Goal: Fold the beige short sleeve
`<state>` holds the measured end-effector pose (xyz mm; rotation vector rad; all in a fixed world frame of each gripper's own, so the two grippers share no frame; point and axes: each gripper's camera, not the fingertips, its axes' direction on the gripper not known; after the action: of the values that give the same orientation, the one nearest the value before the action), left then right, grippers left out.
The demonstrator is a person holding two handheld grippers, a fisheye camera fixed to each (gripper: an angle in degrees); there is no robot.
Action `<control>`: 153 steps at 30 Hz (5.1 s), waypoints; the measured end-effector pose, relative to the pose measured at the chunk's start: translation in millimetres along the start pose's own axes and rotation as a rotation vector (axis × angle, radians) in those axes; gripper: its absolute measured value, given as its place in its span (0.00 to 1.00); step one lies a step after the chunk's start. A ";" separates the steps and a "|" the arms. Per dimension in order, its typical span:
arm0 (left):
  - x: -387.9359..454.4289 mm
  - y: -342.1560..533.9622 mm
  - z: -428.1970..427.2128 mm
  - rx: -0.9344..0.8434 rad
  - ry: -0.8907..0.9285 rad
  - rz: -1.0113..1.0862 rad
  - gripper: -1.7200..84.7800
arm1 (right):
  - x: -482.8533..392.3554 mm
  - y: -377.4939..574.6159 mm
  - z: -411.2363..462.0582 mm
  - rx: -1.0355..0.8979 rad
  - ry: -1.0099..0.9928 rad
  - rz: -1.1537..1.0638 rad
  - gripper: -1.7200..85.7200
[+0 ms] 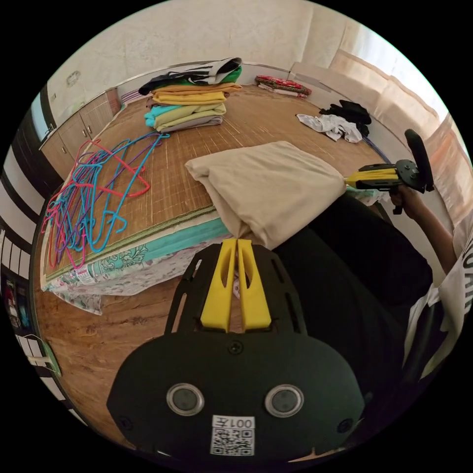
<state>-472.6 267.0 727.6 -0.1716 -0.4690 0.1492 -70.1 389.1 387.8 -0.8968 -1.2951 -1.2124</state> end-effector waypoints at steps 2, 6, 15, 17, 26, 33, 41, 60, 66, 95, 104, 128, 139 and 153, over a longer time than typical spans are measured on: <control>-0.1 -0.9 3.9 -0.014 0.018 -0.011 0.01 | 3.5 3.4 4.3 0.013 -0.048 0.024 0.02; 4.7 -4.5 1.9 -0.015 0.006 0.004 0.01 | -0.2 1.0 8.3 0.010 -0.038 0.012 0.02; 4.6 -11.0 -10.2 -0.083 0.052 0.036 0.02 | 2.1 3.7 -1.5 -0.019 -0.146 -0.021 0.06; 8.5 -12.0 -11.3 -0.081 0.077 0.049 0.03 | -0.5 1.5 -2.9 -0.002 -0.191 -0.015 0.08; 38.8 -42.5 1.5 -0.054 -0.016 0.098 0.03 | -49.1 -40.5 33.1 -0.087 -0.061 -0.123 0.06; 34.4 -50.4 -26.4 0.014 -0.017 0.116 0.01 | -82.3 -45.9 19.0 -0.068 0.084 -0.326 0.04; 49.2 -60.5 -43.7 -0.057 -0.076 0.088 0.04 | -101.3 -52.9 5.8 -0.081 0.095 -0.284 0.09; 160.5 -174.1 -43.1 -0.112 -0.093 0.549 0.18 | -198.6 -110.8 42.9 -0.020 0.520 -0.764 0.15; 168.1 -191.3 -45.7 -0.070 -0.358 0.460 0.15 | -166.0 -155.4 -37.6 0.120 0.300 -0.510 0.11; -115.6 -633.1 -135.5 0.115 -0.202 0.346 0.06 | 142.2 -527.7 -166.9 0.184 0.303 -0.346 0.11; -149.6 -606.3 -117.7 0.121 0.039 0.433 0.05 | 203.3 -506.6 -178.8 0.213 -0.083 -0.349 0.11; -26.8 -625.8 -104.4 0.015 -0.560 0.533 0.11 | 280.7 -347.9 -259.1 0.163 -0.146 0.005 0.05; 33.7 -629.8 -78.2 0.093 -1.138 0.845 0.05 | 210.2 -536.0 -238.1 0.275 0.165 -0.177 0.16; 39.2 -560.2 -20.3 0.105 -0.990 0.989 0.05 | 164.5 -531.7 -179.9 0.078 0.642 -0.603 0.09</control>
<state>-370.8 -274.6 837.8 -0.2085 -1.3313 1.2638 -568.2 88.9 450.7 -0.0079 -1.0844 -1.7157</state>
